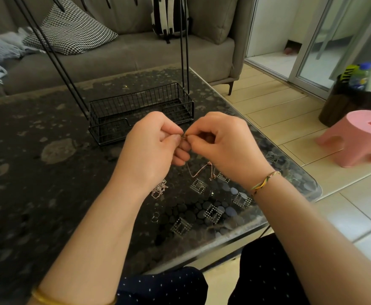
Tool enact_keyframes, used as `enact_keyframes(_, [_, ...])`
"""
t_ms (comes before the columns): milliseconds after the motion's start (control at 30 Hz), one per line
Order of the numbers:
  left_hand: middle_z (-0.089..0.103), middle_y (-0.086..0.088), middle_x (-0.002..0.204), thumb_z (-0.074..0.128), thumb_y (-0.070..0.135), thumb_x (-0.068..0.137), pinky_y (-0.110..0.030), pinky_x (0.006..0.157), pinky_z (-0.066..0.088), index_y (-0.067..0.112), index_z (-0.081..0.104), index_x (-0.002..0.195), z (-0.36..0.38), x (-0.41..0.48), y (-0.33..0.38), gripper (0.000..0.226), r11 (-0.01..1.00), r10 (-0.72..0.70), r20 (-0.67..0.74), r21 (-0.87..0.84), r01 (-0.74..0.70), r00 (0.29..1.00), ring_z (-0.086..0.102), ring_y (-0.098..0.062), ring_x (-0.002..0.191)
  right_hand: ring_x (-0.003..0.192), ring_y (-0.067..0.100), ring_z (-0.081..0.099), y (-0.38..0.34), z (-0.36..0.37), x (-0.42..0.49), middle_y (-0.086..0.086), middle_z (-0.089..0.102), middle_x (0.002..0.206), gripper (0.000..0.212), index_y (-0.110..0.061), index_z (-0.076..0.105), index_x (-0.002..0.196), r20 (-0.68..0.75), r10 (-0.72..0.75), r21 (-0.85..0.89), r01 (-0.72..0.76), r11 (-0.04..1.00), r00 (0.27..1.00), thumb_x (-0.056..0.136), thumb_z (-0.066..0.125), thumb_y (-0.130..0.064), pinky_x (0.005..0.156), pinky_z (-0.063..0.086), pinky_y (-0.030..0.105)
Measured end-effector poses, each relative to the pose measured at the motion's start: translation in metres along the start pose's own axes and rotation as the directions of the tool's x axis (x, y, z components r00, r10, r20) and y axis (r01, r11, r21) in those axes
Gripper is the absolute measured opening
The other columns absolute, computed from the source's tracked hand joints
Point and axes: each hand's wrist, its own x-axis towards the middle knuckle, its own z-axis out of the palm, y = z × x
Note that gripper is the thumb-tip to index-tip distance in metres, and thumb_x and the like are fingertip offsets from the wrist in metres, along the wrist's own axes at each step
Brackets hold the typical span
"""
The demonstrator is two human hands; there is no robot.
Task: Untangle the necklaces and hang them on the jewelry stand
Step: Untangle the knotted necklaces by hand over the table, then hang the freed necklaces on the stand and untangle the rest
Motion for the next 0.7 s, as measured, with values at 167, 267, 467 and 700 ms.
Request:
enact_keyframes(167, [0.067,-0.006,0.070,0.048,-0.004,0.093,-0.024,0.056,0.057,0.006,0.058,0.090,-0.0010,0.0006,-0.0011,0.014,1.000,-0.002,-0.001,0.023,0.002,1.000,0.068,-0.015,0.060,0.066,0.000,0.046,0.0011,0.0036,0.0008,-0.005,0.055,0.072,0.012,-0.013,0.071,0.076,-0.017,-0.033,-0.014,0.033,0.999,0.999,0.076,0.059,-0.015,0.066,0.038,0.013])
enact_keyframes(267, [0.067,-0.005,0.068,0.049,-0.004,0.093,-0.025,0.055,0.057,0.007,0.058,0.088,-0.0008,0.0011,-0.0020,0.015,0.999,-0.003,-0.009,0.037,0.003,1.000,0.067,-0.014,0.059,0.063,-0.002,0.044,0.0002,0.0050,0.0005,-0.004,0.052,0.071,0.012,-0.011,0.070,0.076,-0.015,-0.040,-0.027,0.040,0.999,0.999,0.075,0.059,-0.015,0.066,0.037,0.012])
enact_keyframes(467, [0.066,-0.002,0.066,0.049,-0.002,0.094,-0.019,0.053,0.054,0.008,0.058,0.087,-0.0004,0.0003,-0.0014,0.015,0.996,0.016,-0.005,0.086,-0.015,1.000,0.065,-0.011,0.056,0.063,0.004,0.044,-0.0013,0.0053,0.0006,-0.002,0.053,0.071,0.014,-0.009,0.070,0.075,-0.012,-0.026,-0.054,0.026,0.998,1.000,0.075,0.058,-0.017,0.063,0.037,0.014])
enact_keyframes(700, [0.066,-0.003,0.067,0.049,-0.002,0.093,-0.012,0.049,0.049,0.009,0.058,0.086,0.0001,-0.0003,0.0003,0.016,0.995,0.025,-0.007,0.098,-0.025,1.000,0.063,-0.006,0.053,0.063,0.007,0.046,-0.0022,0.0056,0.0011,-0.002,0.053,0.070,0.010,-0.010,0.070,0.074,-0.024,0.013,-0.060,-0.015,0.998,1.000,0.077,0.061,-0.015,0.062,0.036,0.014])
